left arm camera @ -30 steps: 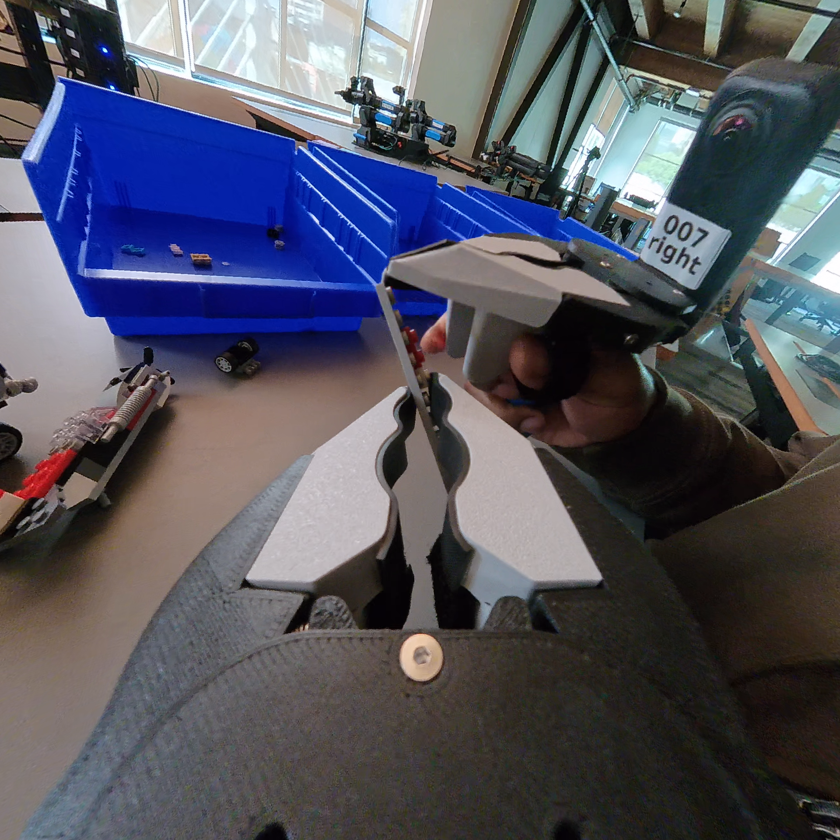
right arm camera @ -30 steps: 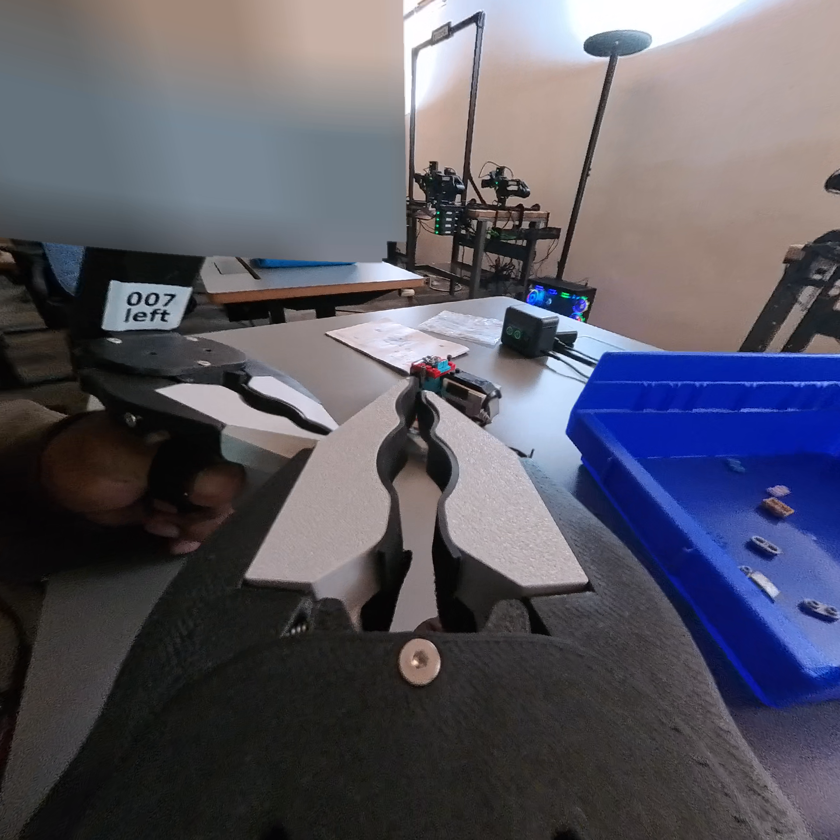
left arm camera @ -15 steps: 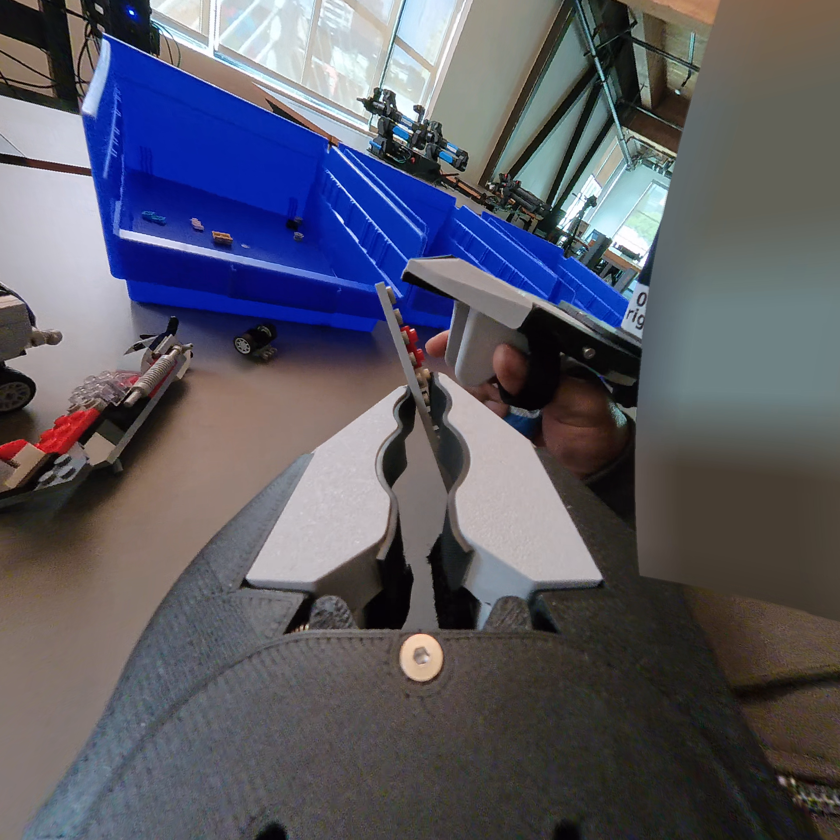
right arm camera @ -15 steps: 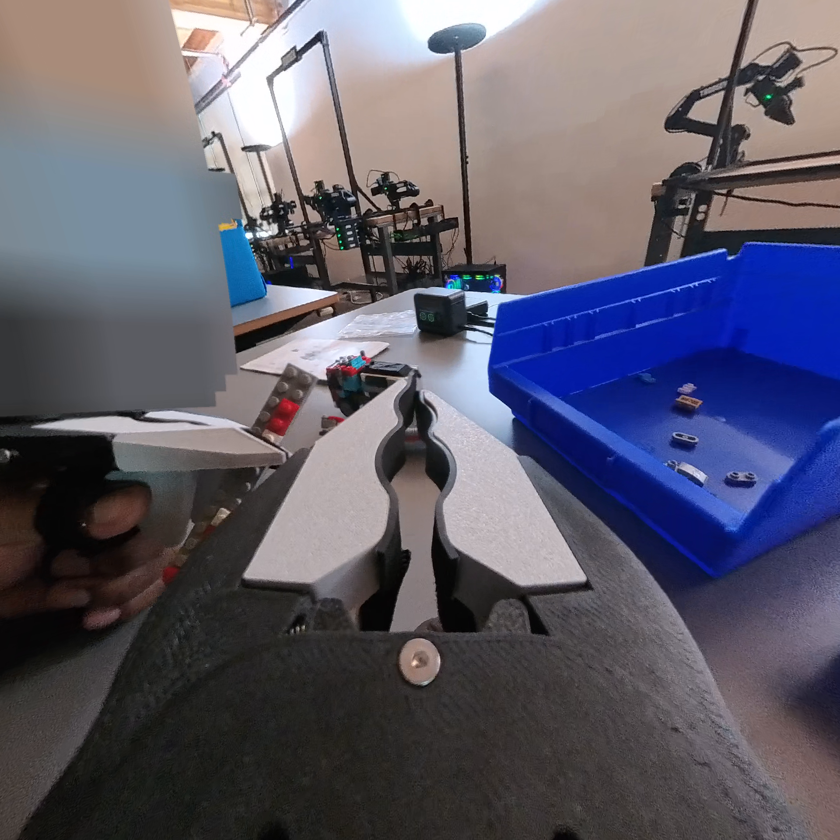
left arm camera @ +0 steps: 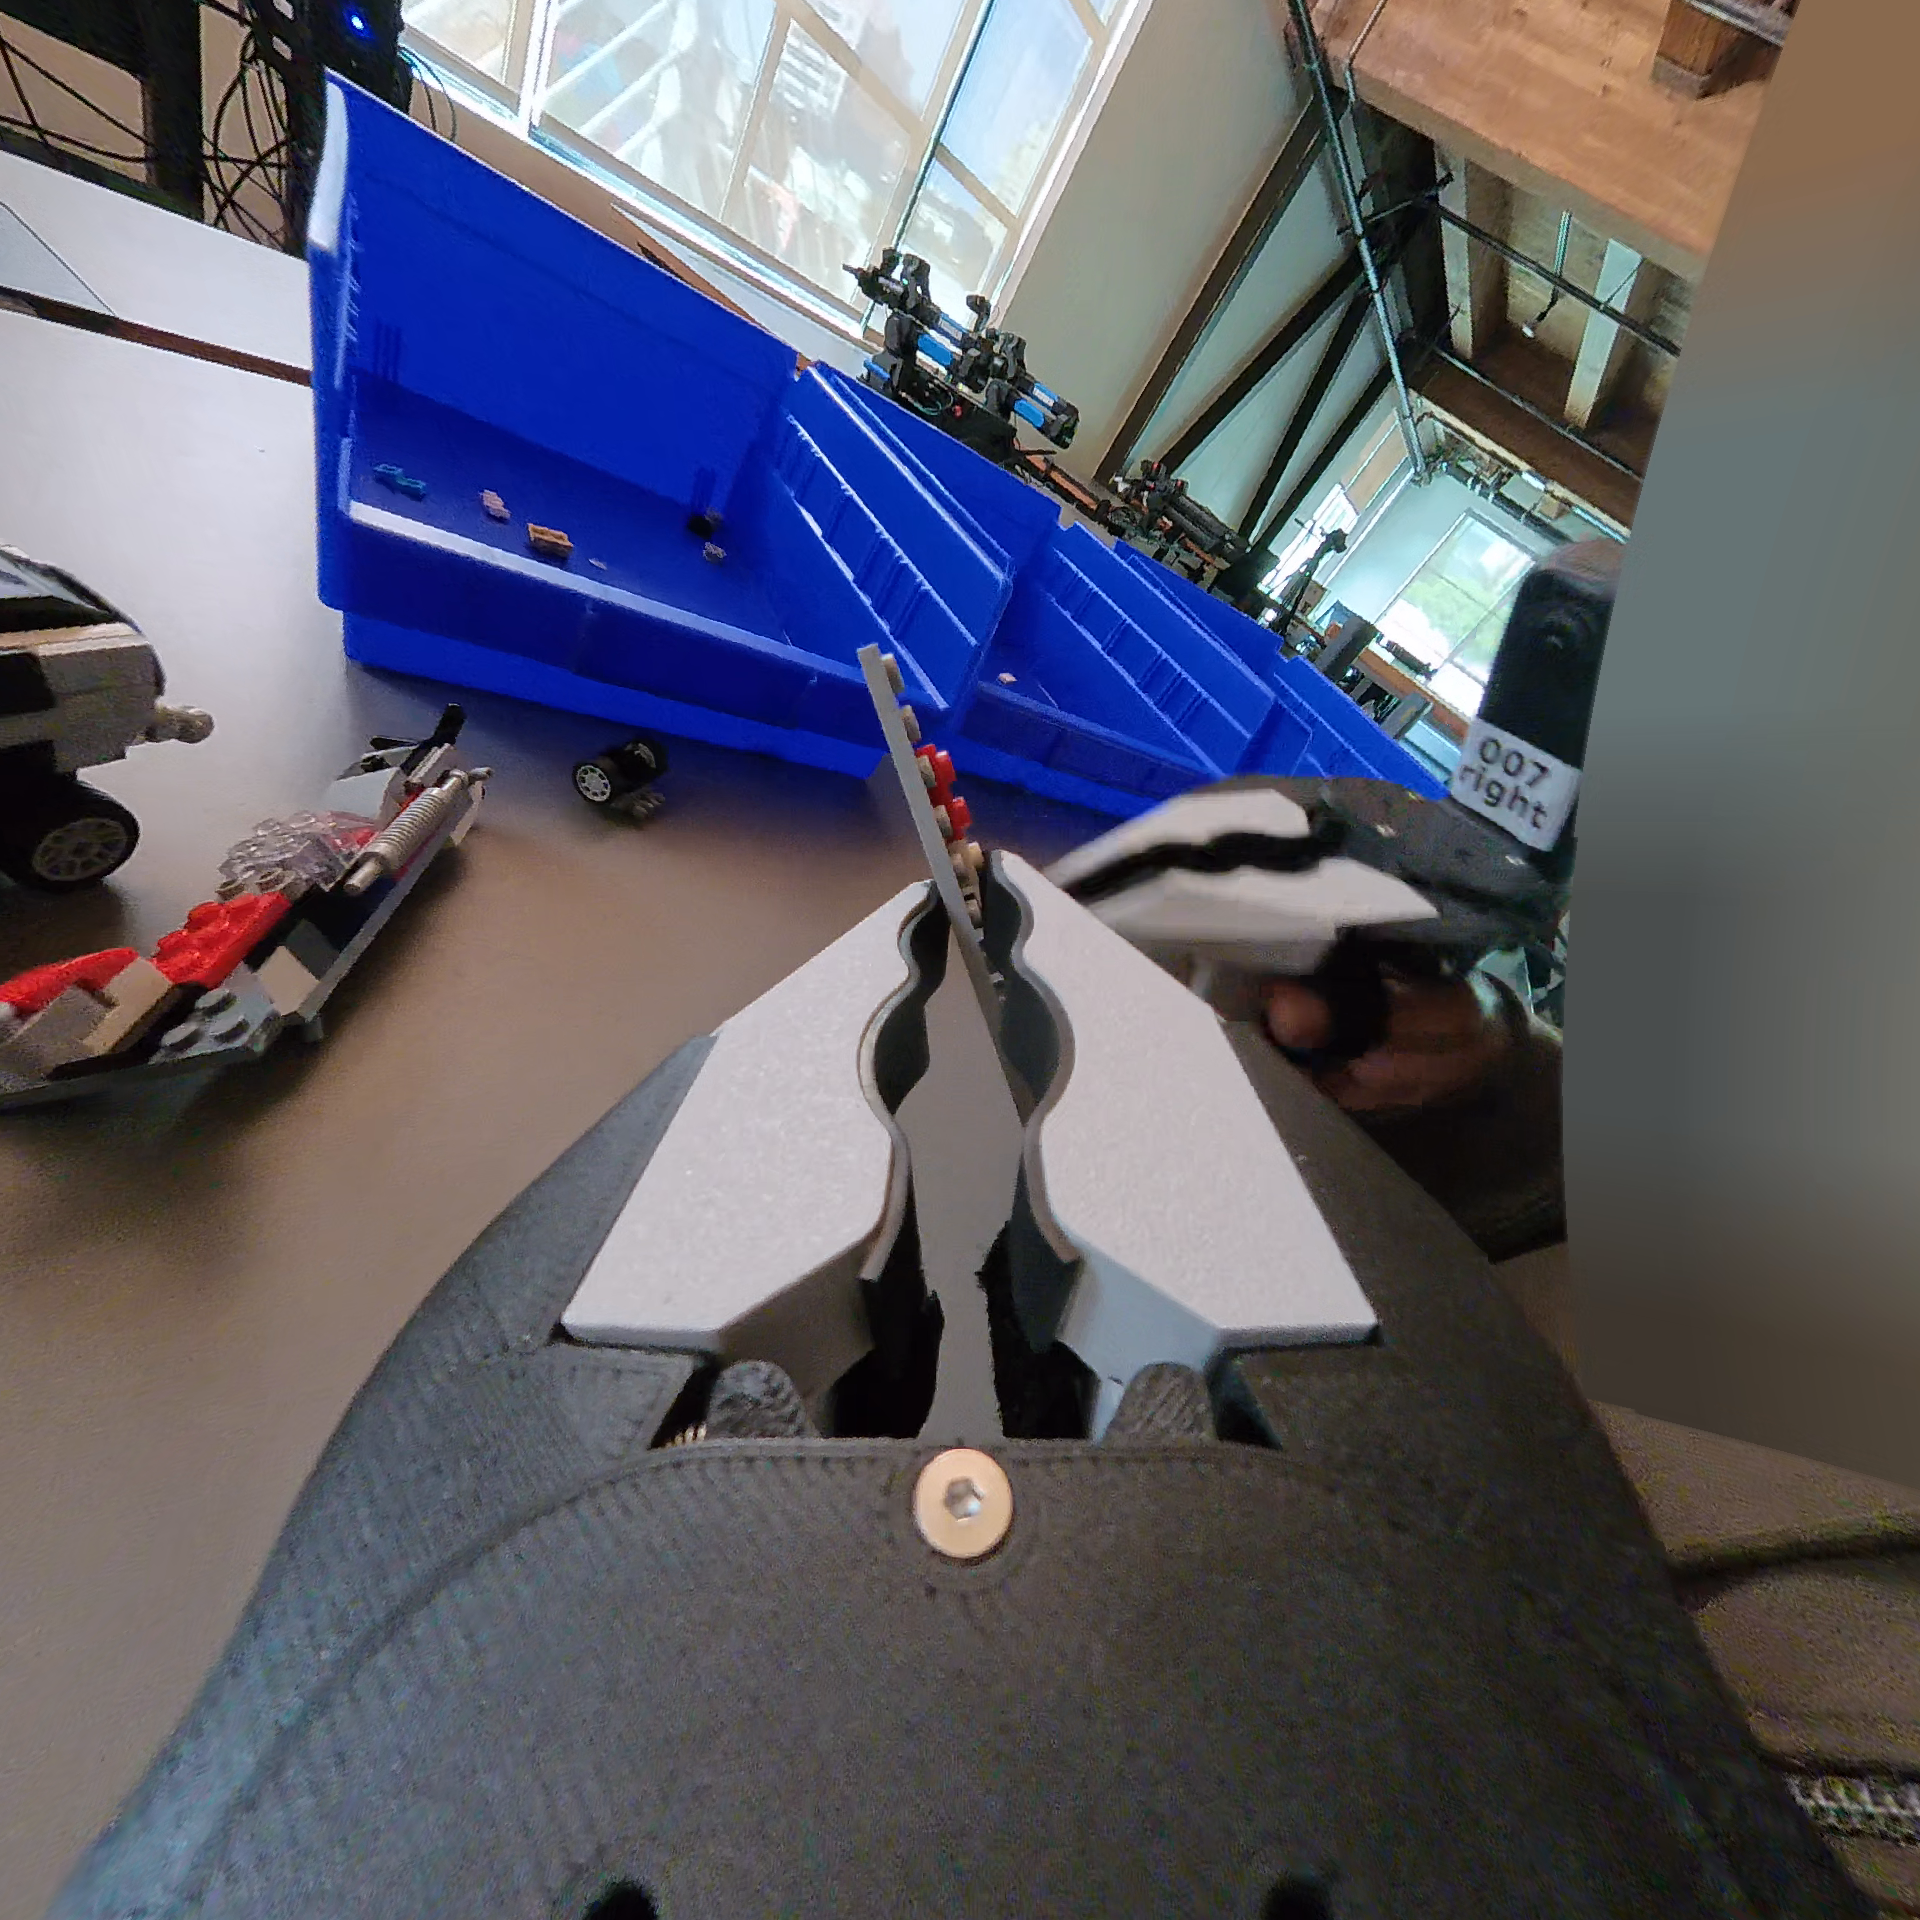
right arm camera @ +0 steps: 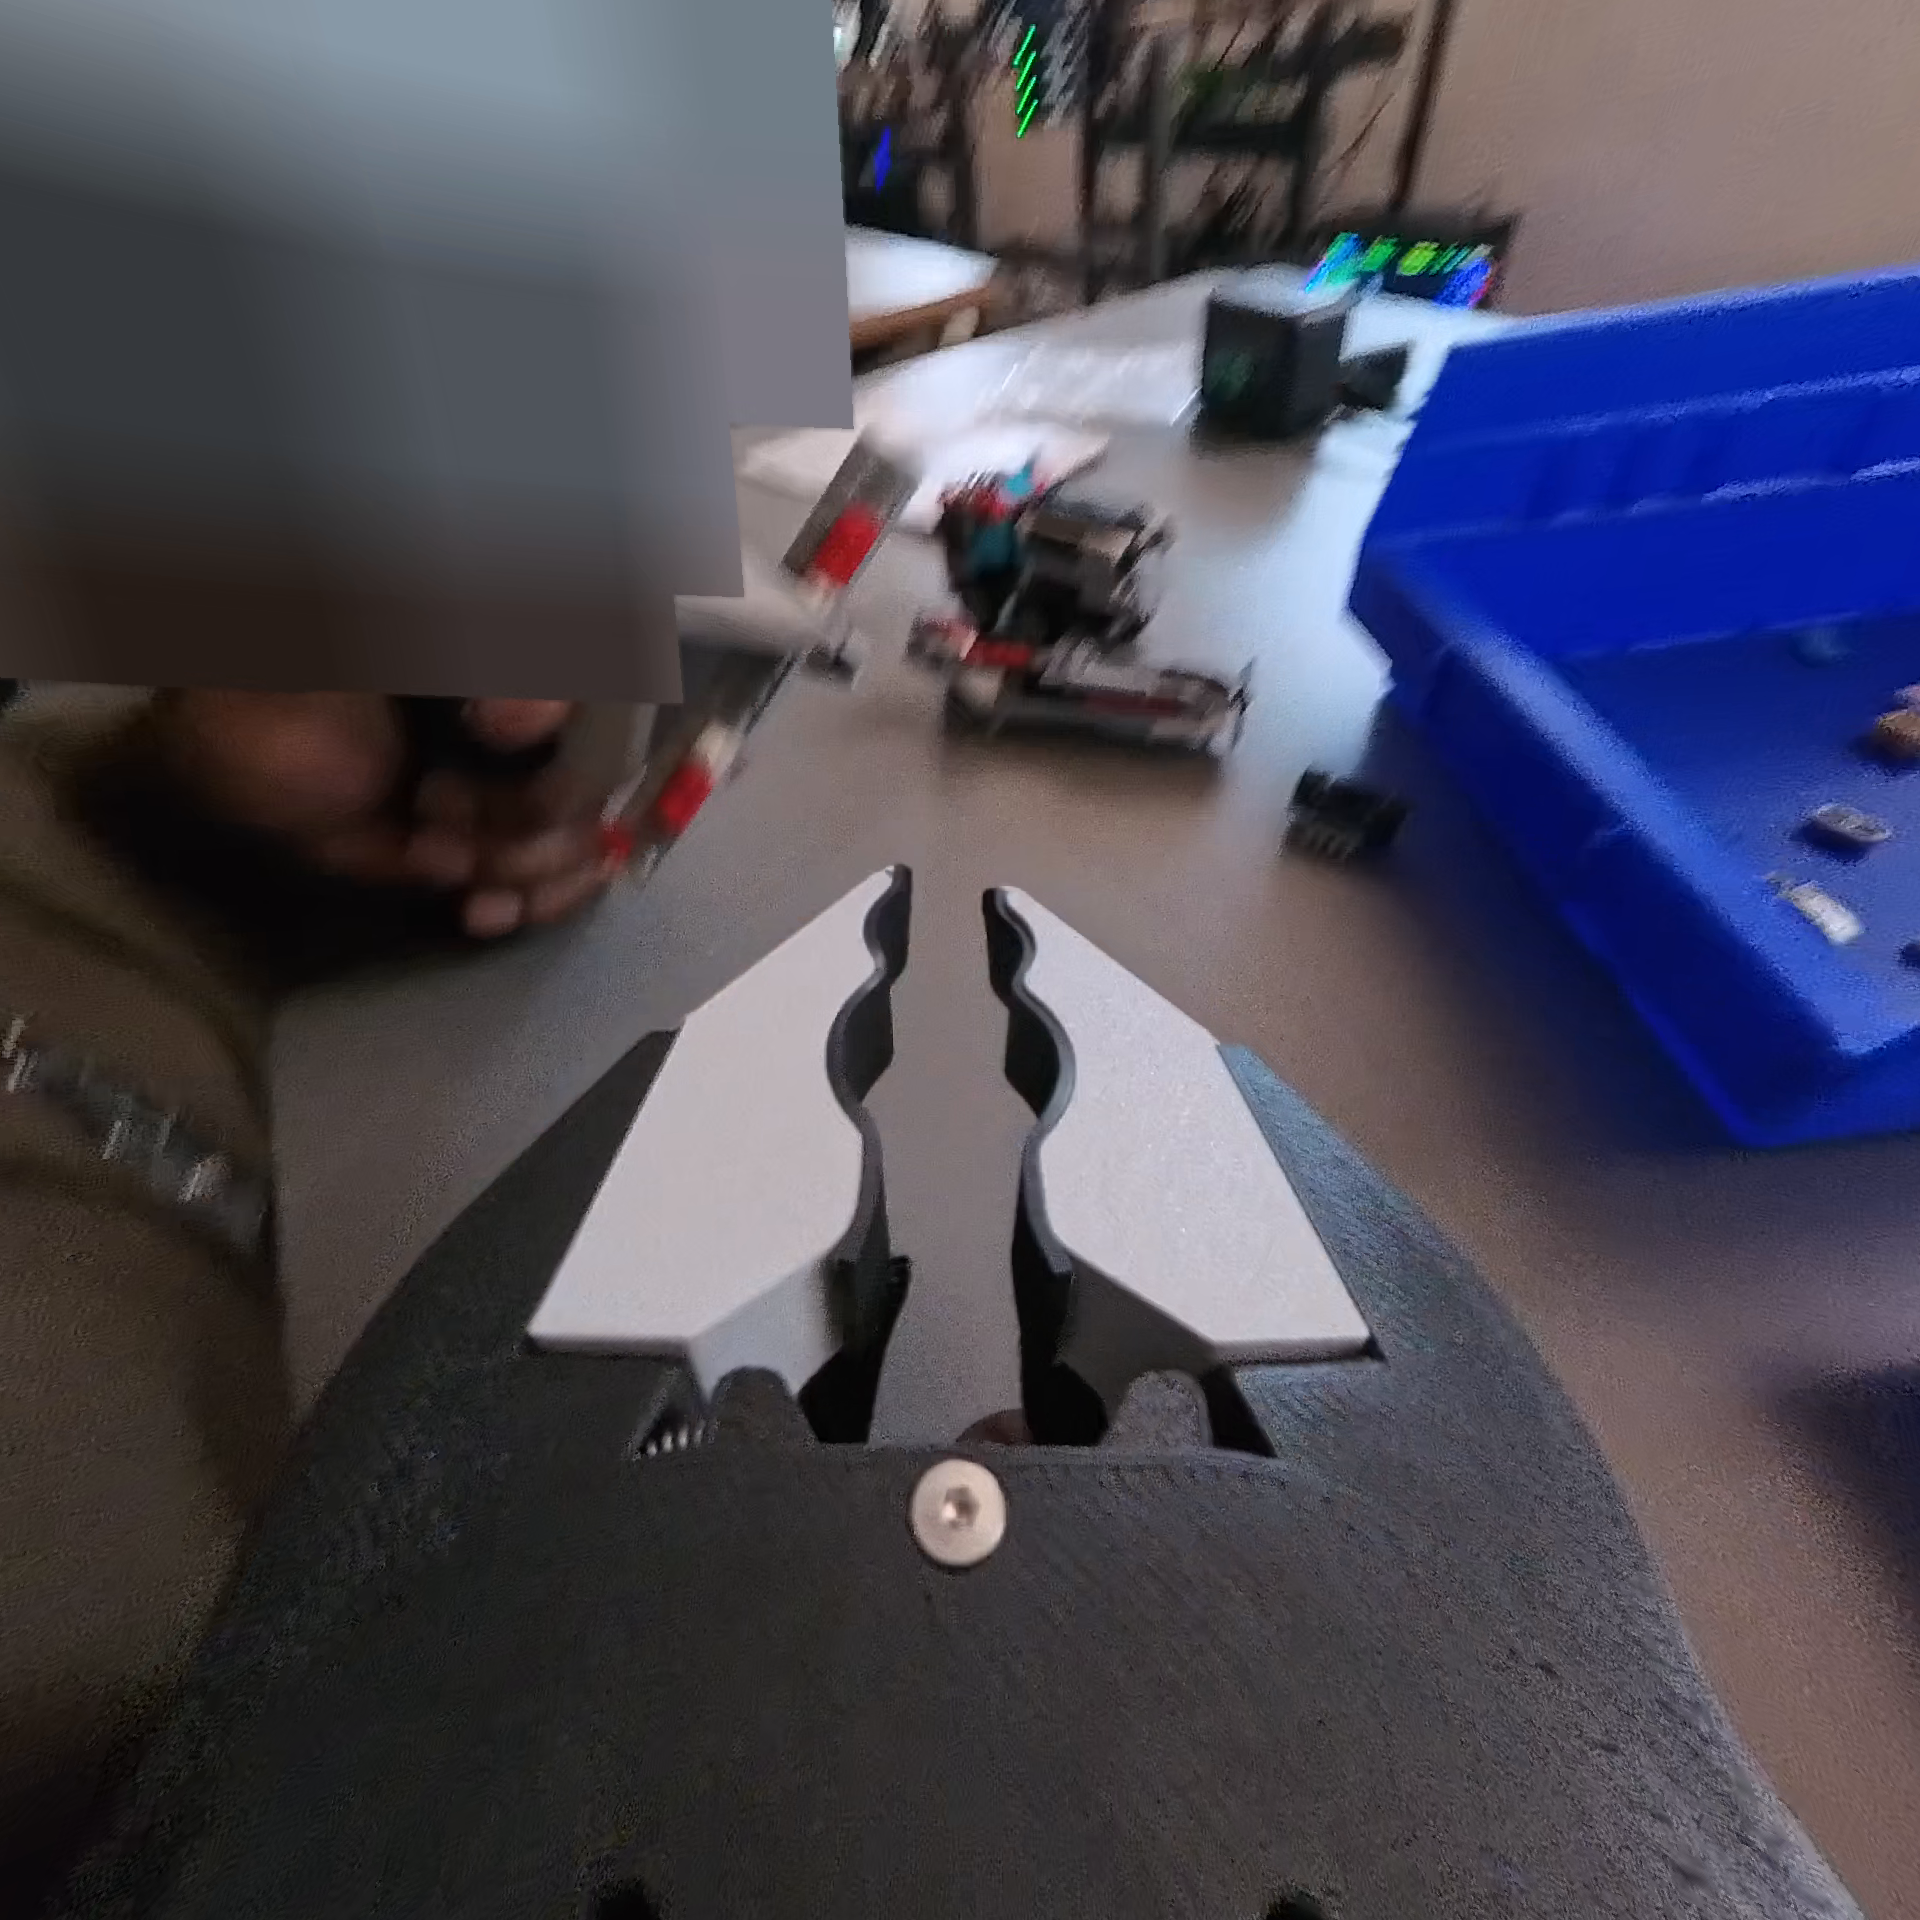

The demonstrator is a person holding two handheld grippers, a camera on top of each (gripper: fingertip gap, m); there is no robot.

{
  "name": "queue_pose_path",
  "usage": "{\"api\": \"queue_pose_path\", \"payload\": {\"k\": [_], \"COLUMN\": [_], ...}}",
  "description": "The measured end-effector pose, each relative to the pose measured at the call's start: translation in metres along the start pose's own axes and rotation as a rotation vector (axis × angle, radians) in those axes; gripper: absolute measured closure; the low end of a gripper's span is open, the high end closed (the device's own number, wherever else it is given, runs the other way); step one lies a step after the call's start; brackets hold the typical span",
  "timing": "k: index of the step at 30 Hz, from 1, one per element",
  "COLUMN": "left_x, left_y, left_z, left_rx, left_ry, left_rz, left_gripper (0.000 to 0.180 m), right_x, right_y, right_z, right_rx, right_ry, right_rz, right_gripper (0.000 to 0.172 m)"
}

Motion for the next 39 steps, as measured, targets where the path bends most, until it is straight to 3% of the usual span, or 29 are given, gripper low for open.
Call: {"api": "queue_pose_path", "payload": {"k": [4, 6, 18, 23, 31, 35, 39], "left_x": [-0.006, -0.008, -0.013, -0.013, -0.014, -0.014, -0.015], "left_y": [-0.003, -0.004, -0.002, -0.002, -0.002, -0.002, -0.002], "left_z": [-0.002, -0.002, 0.0, 0.001, 0.0, 0.0, -0.001], "left_rx": [-0.022, -0.027, -0.041, -0.044, -0.05, -0.053, -0.055], "left_ry": [0.019, 0.03, 0.029, 0.024, 0.033, 0.037, 0.038], "left_rz": [-0.001, -0.006, -0.014, -0.01, -0.002, 0.003, 0.005], "left_gripper": [0.173, 0.172, 0.173, 0.172, 0.172, 0.172, 0.172], "right_x": [-0.034, -0.043, -0.035, -0.033, -0.034, -0.045, -0.093], "right_y": [-0.034, -0.047, -0.076, -0.074, -0.067, -0.028, 0.066], "right_z": [0.043, 0.055, 0.074, 0.073, 0.069, 0.048, -0.01], "right_rx": [-0.2, -0.244, -0.356, -0.351, -0.32, -0.319, -0.308], "right_ry": [-0.314, -0.381, -0.501, -0.503, -0.464, -0.373, -0.191], "right_rz": [-0.097, -0.117, -0.17, -0.156, -0.135, 0.042, 0.532], "right_gripper": [0.155, 0.152, 0.148, 0.163, 0.165, 0.164, 0.165]}}
Point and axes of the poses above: each gripper's, where its closed fingertips meet, x out along the fingers, z out of its underside, y = z × x across the jaws, the point moved 5 cm from there along -x, back along the fingers
